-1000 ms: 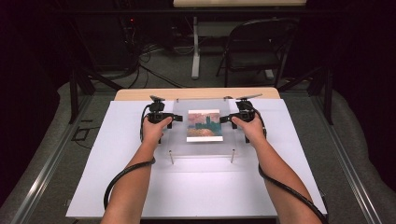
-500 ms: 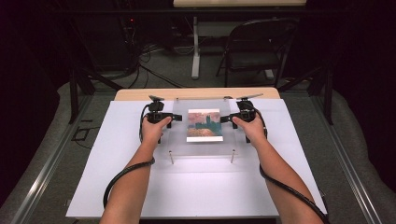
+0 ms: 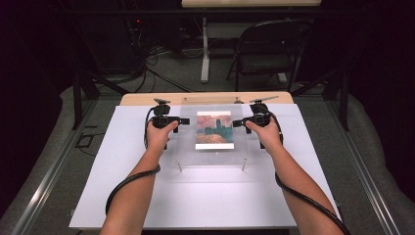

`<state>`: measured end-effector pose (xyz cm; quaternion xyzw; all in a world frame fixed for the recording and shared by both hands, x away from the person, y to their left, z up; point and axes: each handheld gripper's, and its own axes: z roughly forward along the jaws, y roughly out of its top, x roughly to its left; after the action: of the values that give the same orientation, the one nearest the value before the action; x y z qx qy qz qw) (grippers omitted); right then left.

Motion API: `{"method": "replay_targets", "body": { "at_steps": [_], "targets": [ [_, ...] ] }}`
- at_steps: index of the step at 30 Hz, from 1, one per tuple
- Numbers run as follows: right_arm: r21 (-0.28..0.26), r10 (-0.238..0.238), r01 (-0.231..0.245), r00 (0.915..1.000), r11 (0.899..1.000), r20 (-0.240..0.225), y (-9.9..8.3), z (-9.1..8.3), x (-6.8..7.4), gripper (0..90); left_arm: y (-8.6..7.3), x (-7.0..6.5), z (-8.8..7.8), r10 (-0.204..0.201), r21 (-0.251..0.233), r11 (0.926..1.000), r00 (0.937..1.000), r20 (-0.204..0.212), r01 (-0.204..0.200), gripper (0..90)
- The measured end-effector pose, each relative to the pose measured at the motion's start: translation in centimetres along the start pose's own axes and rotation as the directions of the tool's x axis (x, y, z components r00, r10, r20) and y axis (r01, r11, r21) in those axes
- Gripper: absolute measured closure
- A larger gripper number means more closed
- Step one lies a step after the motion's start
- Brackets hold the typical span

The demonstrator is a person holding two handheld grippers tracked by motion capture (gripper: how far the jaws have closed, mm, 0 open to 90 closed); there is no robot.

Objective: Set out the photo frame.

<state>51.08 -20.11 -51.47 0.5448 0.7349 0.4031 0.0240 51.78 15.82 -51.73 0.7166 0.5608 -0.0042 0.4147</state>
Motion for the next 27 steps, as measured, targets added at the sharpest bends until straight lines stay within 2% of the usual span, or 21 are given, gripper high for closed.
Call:
{"method": "replay_targets", "body": {
  "at_steps": [11, 20, 27],
  "targets": [
    [-0.015, -0.039, 0.039, 0.9992, 0.999, 0.008, 0.2, -1.1, 0.6, 41.3, 0.4, -0.7, -1.2, 0.038, 0.001, 0.9993, 0.9993, -0.003, -0.038, 47.8],
    [-0.038, -0.066, 0.067, 0.9977, 0.997, 0.018, 0.1, -2.2, 1.3, 43.5, 0.5, -1.2, -2.2, 0.049, -0.018, 0.9987, 0.9988, 0.009, -0.049, 51.8],
    [-0.045, -0.1, 0.101, 0.9946, 0.994, 0.029, 0.1, -3.2, 1.9, 45.0, 0.5, -1.7, -3.2, 0.074, -0.035, 0.9967, 0.9972, 0.006, -0.074, 53.9]
  ]
}}
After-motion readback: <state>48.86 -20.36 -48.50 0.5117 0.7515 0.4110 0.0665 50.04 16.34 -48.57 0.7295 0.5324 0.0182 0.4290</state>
